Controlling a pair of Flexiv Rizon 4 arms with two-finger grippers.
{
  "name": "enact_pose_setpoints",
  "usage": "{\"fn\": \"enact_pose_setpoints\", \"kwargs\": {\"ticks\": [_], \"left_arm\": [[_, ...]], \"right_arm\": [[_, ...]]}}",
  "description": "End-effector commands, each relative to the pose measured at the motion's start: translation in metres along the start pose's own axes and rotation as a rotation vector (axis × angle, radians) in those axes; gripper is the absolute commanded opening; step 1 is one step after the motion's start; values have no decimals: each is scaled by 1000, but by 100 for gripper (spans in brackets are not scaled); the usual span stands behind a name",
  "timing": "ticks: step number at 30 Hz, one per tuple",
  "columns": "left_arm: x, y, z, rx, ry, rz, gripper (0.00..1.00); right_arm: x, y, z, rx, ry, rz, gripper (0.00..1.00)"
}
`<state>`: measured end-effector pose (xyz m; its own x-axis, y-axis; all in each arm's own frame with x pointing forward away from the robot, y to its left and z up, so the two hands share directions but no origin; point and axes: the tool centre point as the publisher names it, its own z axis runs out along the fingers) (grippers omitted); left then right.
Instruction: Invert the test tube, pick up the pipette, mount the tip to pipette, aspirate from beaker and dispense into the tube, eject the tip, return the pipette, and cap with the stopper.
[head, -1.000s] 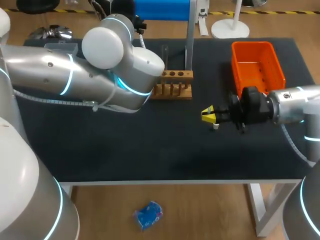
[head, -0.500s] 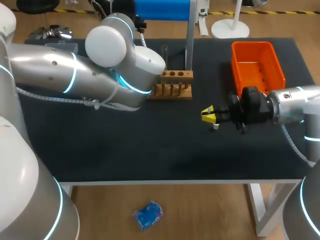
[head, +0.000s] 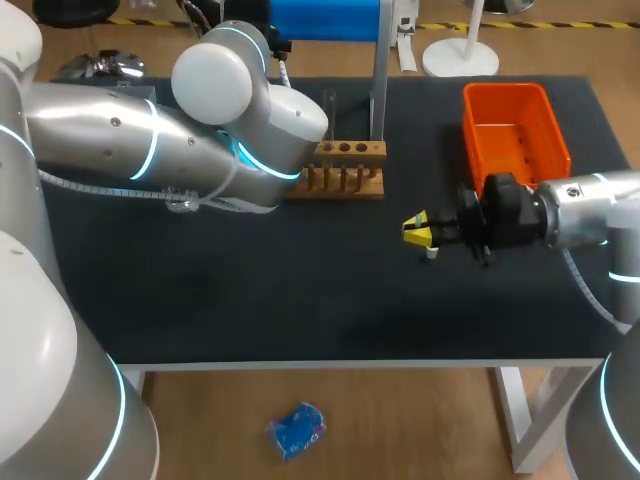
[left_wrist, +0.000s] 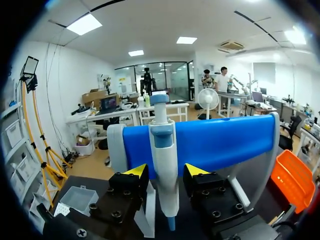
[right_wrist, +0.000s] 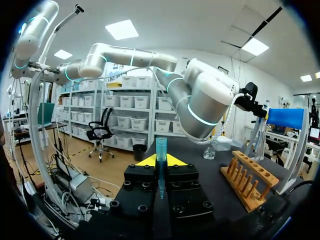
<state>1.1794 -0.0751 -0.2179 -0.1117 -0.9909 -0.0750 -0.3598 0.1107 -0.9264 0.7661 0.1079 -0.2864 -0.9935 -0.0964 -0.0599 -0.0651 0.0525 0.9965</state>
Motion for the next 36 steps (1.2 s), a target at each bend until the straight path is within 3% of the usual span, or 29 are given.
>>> {"fn": "enact_pose_setpoints", "kwargs": {"ticks": [1, 26, 29, 36], "left_arm": [[1, 3, 12, 3, -12, -5, 44], [0, 3, 26, 6, -32, -16, 42], [-1, 4, 25, 9, -37, -25, 37], [-2, -2, 20, 27, -38, -30, 40]], "right_arm": [[1, 1, 0, 3, -1, 0, 0], [1, 1, 0, 3, -1, 0, 0], [1, 1, 0, 3, -1, 0, 0], [1, 1, 0, 3, -1, 0, 0]]}}
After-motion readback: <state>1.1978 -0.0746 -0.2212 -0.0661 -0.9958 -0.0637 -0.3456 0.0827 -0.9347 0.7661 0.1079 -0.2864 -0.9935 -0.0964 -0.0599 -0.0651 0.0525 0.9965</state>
